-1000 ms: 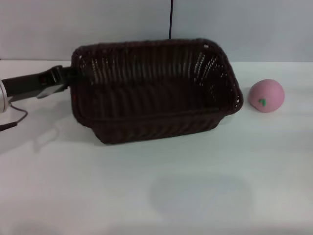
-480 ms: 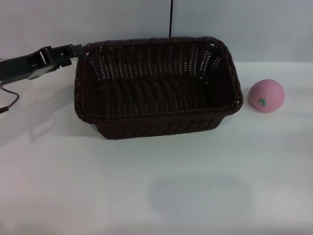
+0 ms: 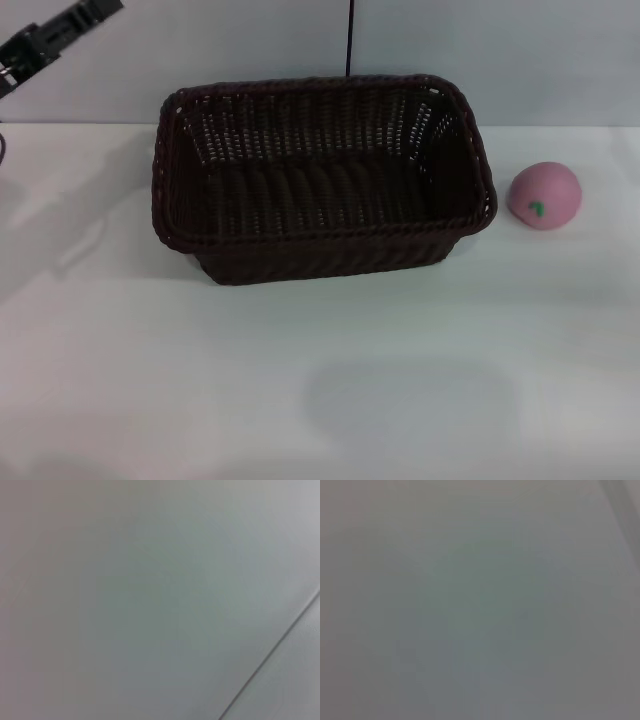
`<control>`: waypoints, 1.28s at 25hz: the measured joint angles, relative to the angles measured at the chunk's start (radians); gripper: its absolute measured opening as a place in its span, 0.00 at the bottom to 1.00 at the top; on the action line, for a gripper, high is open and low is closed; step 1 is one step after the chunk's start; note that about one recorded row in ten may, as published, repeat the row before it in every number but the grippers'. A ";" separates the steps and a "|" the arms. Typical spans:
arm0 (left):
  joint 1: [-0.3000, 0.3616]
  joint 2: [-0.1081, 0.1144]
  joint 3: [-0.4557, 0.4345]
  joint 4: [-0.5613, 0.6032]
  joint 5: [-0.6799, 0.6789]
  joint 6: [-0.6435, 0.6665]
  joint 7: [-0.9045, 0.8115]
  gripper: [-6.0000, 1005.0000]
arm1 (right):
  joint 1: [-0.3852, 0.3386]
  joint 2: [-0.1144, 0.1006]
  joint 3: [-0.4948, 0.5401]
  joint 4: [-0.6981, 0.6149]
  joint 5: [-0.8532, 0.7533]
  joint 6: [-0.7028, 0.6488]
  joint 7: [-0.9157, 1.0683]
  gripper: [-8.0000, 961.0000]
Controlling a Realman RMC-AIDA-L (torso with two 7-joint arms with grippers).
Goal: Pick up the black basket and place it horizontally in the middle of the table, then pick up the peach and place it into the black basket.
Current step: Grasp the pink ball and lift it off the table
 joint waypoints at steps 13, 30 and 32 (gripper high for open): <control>0.003 -0.001 -0.030 -0.214 -0.183 0.215 0.429 0.52 | 0.089 -0.098 0.005 -0.579 -0.964 -0.249 1.043 0.77; 0.018 0.000 -0.040 -0.273 -0.195 0.227 0.457 0.48 | 0.320 -0.145 -0.082 -0.642 -1.472 -0.318 1.313 0.77; 0.018 0.000 -0.042 -0.279 -0.195 0.227 0.457 0.48 | 0.318 -0.139 -0.138 -0.640 -1.476 -0.299 1.313 0.77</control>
